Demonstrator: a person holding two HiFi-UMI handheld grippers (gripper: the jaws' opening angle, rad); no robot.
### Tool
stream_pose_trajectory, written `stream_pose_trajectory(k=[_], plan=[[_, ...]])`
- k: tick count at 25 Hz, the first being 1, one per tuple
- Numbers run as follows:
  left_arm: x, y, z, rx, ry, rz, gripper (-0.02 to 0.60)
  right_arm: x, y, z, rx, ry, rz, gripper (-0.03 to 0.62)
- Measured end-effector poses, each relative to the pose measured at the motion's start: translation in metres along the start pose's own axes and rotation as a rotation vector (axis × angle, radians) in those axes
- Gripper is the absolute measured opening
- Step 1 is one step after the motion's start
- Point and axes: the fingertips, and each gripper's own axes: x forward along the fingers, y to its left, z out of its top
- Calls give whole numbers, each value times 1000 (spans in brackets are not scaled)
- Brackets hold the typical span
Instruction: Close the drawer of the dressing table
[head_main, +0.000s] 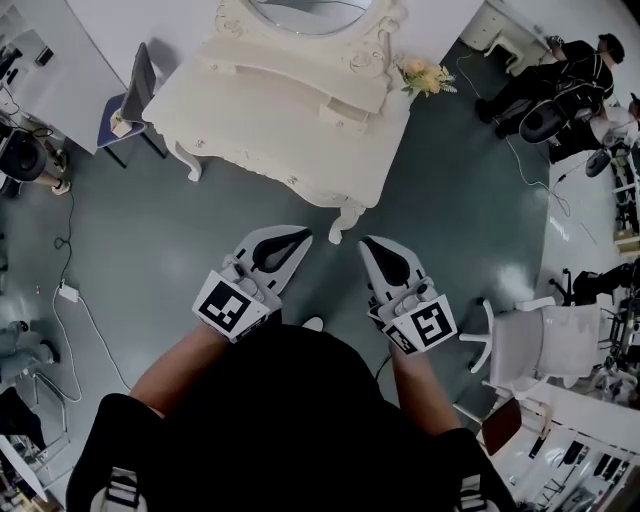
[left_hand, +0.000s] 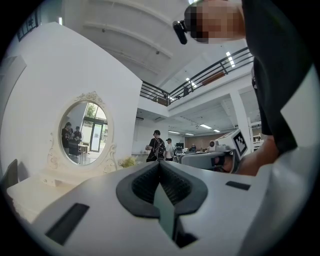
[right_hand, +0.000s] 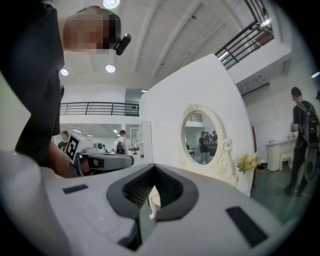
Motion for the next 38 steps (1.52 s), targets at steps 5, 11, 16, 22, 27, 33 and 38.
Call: stream_pose_trajectory(k=[5, 11, 16, 22, 27, 33, 38], plan=[[6, 36, 4, 0, 13, -27, -5, 38, -7, 0, 26, 3, 1, 2], [10, 79, 11, -6, 2, -61, -5, 79, -14, 7, 18, 2, -34, 2], [7, 112, 12, -13, 4, -90, -5, 111, -16, 9, 18, 8, -76, 2], [-1, 154, 12, -14, 8, -127, -5, 150, -11, 7, 37, 13, -112, 2], [-7, 179, 11, -20, 9, -150, -5, 169, -6, 2, 48, 19, -147, 2], [-4, 195, 7, -40, 15, -150, -5, 178, -13, -4, 60, 41, -175, 2], [13, 207, 0, -33, 31, -155, -5, 187, -33, -7, 48, 49, -184, 2]])
